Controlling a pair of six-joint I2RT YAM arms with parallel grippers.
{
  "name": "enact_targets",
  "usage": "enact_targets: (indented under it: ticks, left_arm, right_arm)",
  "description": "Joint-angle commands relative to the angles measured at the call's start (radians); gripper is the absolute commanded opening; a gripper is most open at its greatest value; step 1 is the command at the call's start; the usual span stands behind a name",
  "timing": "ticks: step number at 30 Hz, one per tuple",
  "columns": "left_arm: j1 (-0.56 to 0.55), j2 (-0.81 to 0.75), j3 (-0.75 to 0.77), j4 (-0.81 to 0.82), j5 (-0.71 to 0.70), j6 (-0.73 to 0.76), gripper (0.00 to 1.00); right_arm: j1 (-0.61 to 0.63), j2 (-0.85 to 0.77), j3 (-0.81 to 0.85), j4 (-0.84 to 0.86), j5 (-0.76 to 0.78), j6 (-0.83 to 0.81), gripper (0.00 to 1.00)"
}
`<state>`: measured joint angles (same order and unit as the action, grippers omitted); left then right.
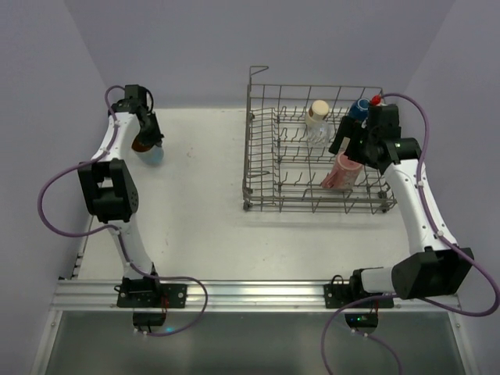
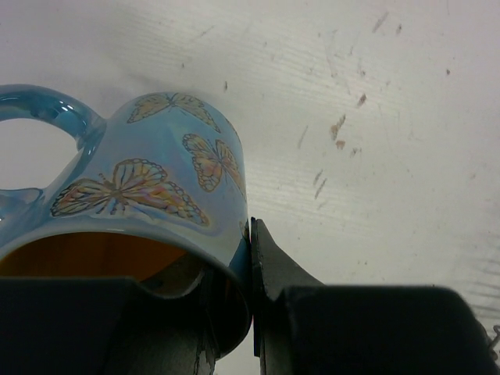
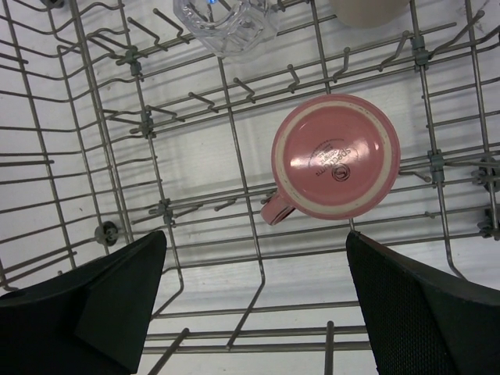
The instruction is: Unload the cups from the dish rack
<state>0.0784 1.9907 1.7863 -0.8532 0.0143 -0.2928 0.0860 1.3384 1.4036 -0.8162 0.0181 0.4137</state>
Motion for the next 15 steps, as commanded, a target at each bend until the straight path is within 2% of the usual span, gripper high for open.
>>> enact_targets:
  ticks: [1,10,15]
  left_arm:
    - [0.011,0.052,0.146,-0.013,-0.066,0.027,0.0]
    - [0.038,0.256,0.386,-0.102,-0.071,0.034,0.0]
    - [0.053,0.29,0.412,-0.115,-0.07,0.03,0.0]
  right_arm:
    - [0.004,0.013,0.044,-0.02,0.057,-0.027,0.99]
    - [0.006,0.08,0.126,-0.046,0.052,-0.041,0.99]
    - [0.012,0.102,0.156,-0.047,0.059,-0.043,0.99]
